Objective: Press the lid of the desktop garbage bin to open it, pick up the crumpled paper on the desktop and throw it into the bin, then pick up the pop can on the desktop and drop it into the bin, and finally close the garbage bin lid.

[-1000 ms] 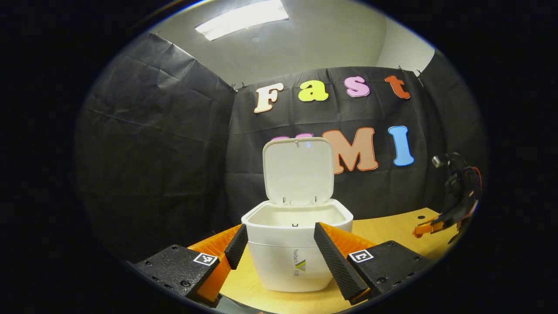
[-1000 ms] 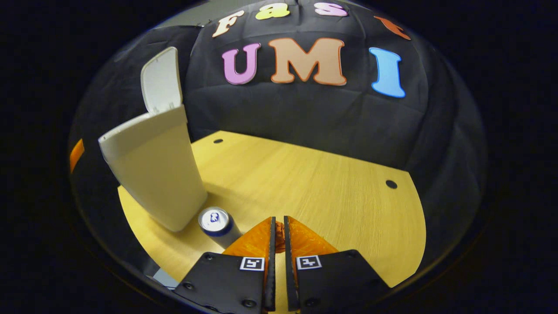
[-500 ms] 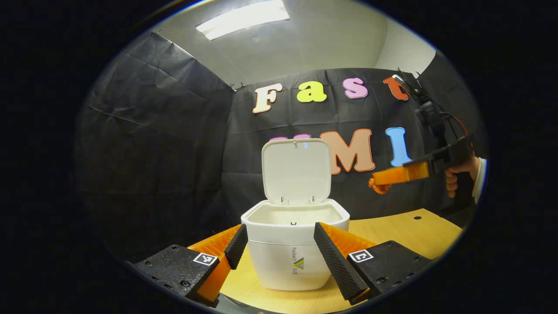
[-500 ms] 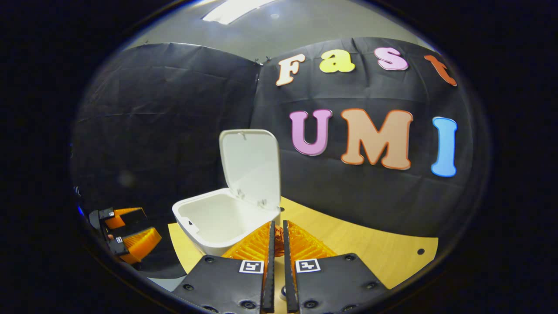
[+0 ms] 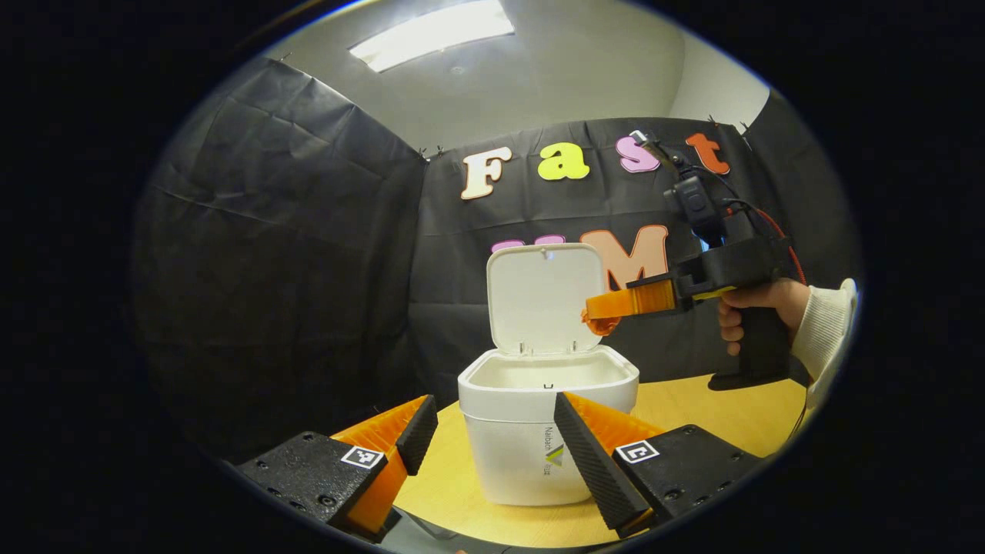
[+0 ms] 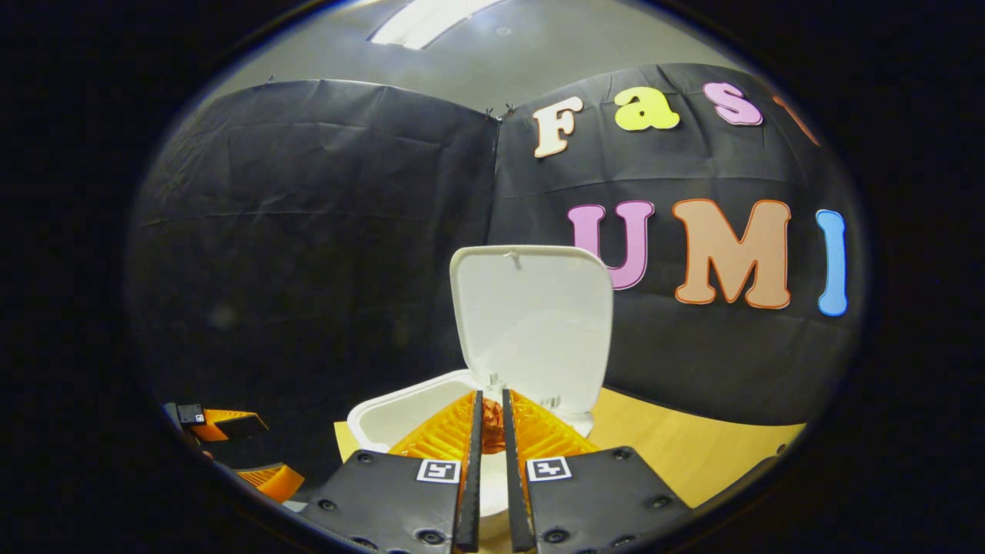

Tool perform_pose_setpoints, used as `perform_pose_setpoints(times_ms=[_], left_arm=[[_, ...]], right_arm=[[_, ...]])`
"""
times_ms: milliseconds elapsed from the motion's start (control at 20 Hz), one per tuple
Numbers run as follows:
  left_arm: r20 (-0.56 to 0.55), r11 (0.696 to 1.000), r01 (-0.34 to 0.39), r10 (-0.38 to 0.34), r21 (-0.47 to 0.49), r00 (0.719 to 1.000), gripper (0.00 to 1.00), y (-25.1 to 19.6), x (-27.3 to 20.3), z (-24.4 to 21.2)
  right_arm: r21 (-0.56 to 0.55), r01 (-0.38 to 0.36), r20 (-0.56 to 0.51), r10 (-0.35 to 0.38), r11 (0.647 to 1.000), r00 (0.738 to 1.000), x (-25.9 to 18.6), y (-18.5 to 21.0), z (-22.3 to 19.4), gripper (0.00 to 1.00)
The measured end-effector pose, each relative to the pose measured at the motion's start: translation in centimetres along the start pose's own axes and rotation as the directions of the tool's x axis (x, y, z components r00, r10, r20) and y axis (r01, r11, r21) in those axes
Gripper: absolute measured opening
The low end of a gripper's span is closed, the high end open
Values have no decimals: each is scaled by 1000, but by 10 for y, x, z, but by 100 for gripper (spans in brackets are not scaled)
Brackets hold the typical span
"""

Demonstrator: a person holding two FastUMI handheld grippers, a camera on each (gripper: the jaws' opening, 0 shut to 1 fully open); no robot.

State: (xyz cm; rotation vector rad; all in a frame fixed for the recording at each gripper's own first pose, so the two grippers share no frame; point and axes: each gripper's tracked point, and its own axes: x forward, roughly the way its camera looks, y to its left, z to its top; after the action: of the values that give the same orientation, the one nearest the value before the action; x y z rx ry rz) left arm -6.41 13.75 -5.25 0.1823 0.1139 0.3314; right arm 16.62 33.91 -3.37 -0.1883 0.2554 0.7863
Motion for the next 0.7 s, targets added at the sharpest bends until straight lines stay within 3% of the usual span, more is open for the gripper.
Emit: perform_pose_setpoints(times_ms=[150, 300, 350, 500, 700], left_arm=[[-1, 1000, 7, -7, 2, 1000, 93, 0, -2, 1], [-4, 1000, 27, -27, 0, 1000, 93, -6, -1, 2], [-4, 999, 38, -38, 1, 999, 93, -9, -1, 2], [-4, 996, 88, -88, 2, 996, 93, -24, -5, 4], [24, 977, 213, -213, 13, 977, 93, -62, -11, 18]], right_arm=[[6, -21, 10, 21, 1000, 1000, 1, 7, 2, 27], [14, -23, 69, 22, 1000, 997, -7, 5, 13, 80], [28, -28, 90, 25, 999, 996, -10, 4, 17, 87], [66, -22, 137, 12, 998, 990, -25, -6, 29, 95], [95, 69, 184, -86, 993, 979, -71, -44, 39, 97]])
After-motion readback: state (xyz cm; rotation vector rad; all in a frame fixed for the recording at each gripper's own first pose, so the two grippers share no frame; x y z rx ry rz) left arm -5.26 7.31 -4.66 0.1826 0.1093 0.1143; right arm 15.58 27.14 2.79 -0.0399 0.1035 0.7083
